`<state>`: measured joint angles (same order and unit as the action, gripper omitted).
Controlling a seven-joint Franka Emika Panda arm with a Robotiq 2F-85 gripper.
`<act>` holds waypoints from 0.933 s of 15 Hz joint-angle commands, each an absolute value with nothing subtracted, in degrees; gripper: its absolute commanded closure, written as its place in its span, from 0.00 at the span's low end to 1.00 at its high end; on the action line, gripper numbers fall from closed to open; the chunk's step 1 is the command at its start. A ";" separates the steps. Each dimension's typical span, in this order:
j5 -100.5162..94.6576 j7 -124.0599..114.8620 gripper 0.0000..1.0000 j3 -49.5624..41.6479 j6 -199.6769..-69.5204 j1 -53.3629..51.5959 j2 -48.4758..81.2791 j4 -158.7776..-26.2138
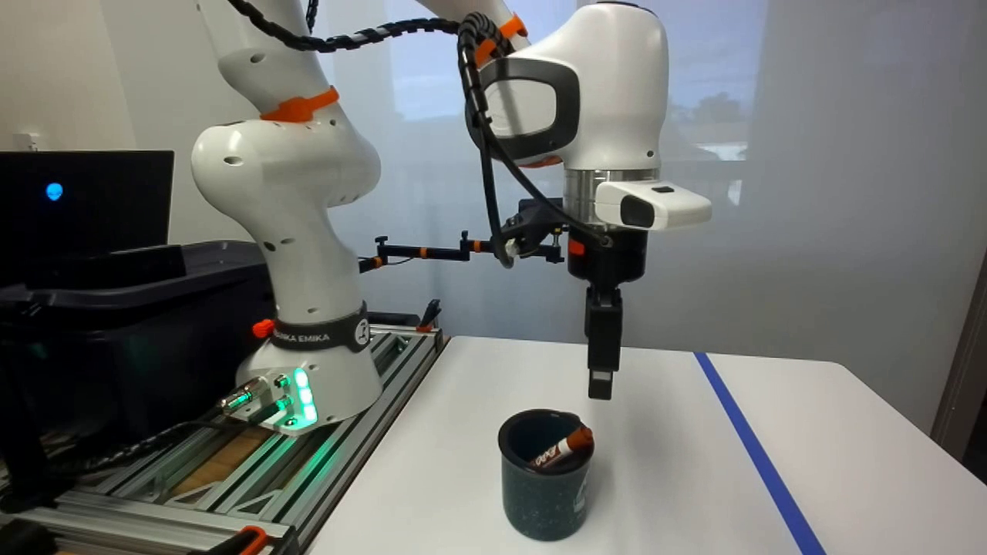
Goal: Take the marker out of the mug.
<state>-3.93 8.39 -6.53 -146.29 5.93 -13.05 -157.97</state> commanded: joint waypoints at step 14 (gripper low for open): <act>-4.58 11.37 0.24 -9.65 -146.75 8.35 -6.96 -157.83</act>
<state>-3.91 11.44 -9.15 -146.03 7.29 -6.99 -157.86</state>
